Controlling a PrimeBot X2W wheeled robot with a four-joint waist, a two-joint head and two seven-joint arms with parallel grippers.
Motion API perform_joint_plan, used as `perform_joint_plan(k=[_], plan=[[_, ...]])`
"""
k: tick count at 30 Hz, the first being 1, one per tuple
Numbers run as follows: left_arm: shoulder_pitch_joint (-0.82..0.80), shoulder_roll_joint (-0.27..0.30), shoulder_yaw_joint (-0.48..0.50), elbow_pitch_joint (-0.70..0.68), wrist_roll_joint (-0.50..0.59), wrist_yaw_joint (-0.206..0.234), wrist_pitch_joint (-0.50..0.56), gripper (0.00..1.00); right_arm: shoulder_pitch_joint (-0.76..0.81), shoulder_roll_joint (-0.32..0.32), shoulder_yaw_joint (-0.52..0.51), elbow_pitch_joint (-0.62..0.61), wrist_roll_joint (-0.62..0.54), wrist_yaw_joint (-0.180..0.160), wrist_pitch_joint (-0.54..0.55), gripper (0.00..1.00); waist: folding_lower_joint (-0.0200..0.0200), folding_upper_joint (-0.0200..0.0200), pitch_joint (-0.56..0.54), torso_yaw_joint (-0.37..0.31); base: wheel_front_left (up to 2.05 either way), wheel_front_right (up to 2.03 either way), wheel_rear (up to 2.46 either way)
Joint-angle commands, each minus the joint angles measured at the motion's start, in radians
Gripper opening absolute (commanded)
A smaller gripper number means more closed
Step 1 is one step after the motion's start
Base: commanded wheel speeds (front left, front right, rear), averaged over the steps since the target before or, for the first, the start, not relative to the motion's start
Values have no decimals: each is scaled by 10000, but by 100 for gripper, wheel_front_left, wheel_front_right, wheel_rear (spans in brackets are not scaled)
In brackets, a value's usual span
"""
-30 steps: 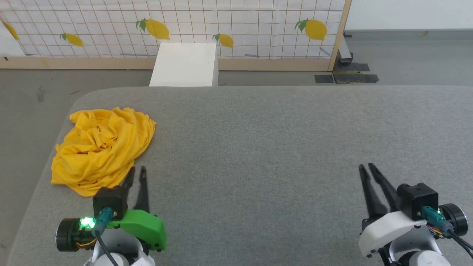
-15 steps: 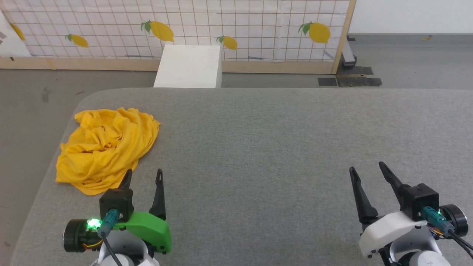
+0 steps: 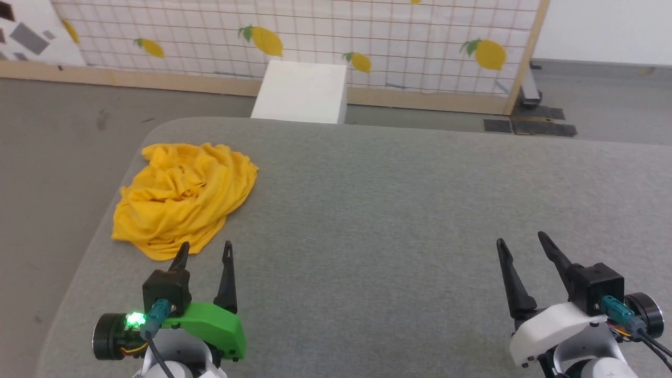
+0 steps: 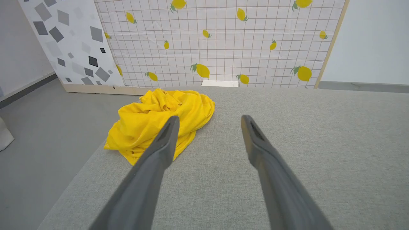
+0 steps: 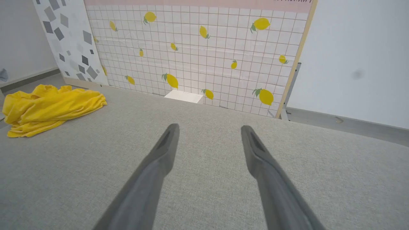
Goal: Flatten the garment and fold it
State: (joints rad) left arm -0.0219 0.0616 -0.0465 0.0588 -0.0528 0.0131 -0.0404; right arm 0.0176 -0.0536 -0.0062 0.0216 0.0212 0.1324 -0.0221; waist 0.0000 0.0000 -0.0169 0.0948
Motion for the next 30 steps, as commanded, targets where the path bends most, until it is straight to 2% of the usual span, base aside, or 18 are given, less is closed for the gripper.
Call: perform_joint_plan(k=[1,16,30], plan=[[-169,96,-33,64,-113,106,-117,100,-33,8,-8,53,96,-4,-85,100,0,0,-31,290,0,0,0],[-125,282,-114,159,-427,386,-321,100,-117,12,-6,267,238,-6,-282,100,0,0,-76,1583,-1,-1,-1],[-146,376,-301,309,-702,650,-549,100,-186,16,-20,399,273,-8,-395,100,0,0,-79,2292,-4,-4,-4]])
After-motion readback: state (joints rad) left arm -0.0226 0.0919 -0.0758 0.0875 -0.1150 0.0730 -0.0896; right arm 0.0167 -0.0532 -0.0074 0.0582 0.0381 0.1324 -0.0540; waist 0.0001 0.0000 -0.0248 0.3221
